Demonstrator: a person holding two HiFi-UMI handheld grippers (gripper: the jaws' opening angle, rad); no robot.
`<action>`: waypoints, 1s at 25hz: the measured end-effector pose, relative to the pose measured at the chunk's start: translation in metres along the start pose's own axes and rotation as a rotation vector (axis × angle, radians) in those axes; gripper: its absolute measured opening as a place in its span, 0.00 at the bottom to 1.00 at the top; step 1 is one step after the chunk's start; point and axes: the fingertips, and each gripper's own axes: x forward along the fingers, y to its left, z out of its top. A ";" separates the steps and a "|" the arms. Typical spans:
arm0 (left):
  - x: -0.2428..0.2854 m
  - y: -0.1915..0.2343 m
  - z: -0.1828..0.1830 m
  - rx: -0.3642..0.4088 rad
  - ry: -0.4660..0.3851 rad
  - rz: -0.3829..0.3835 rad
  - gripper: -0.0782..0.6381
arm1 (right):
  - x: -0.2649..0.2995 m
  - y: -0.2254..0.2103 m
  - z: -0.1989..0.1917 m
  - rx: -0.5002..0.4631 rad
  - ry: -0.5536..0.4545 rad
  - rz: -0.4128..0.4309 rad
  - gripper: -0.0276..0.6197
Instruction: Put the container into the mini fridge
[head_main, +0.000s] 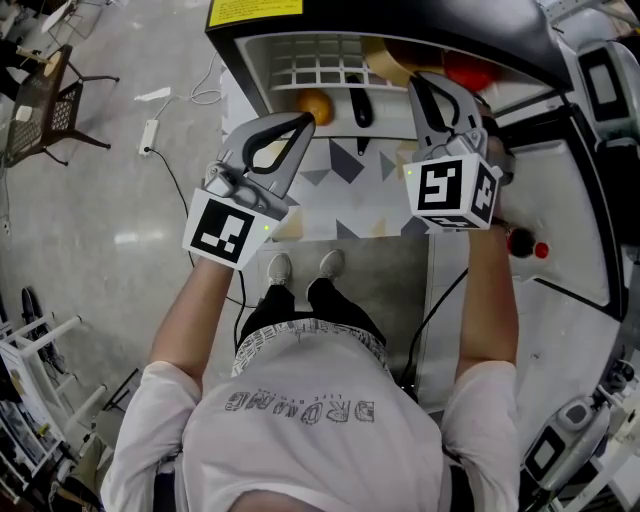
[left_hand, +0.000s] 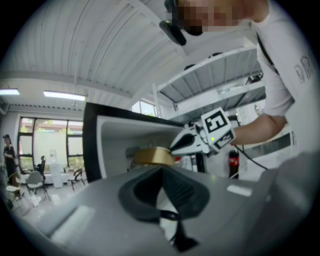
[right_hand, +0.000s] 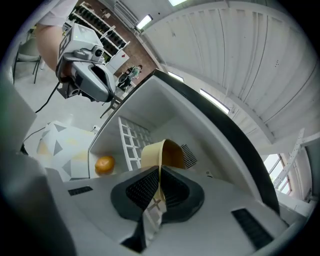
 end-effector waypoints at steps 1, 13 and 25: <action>0.000 0.000 -0.001 -0.001 0.000 0.002 0.12 | 0.002 0.001 0.000 -0.014 0.004 0.003 0.06; -0.002 0.008 -0.011 -0.009 0.007 0.017 0.12 | 0.022 0.011 0.006 -0.143 0.038 0.016 0.06; -0.008 0.018 -0.015 -0.021 0.000 0.027 0.12 | 0.031 0.023 0.009 -0.193 0.054 0.034 0.08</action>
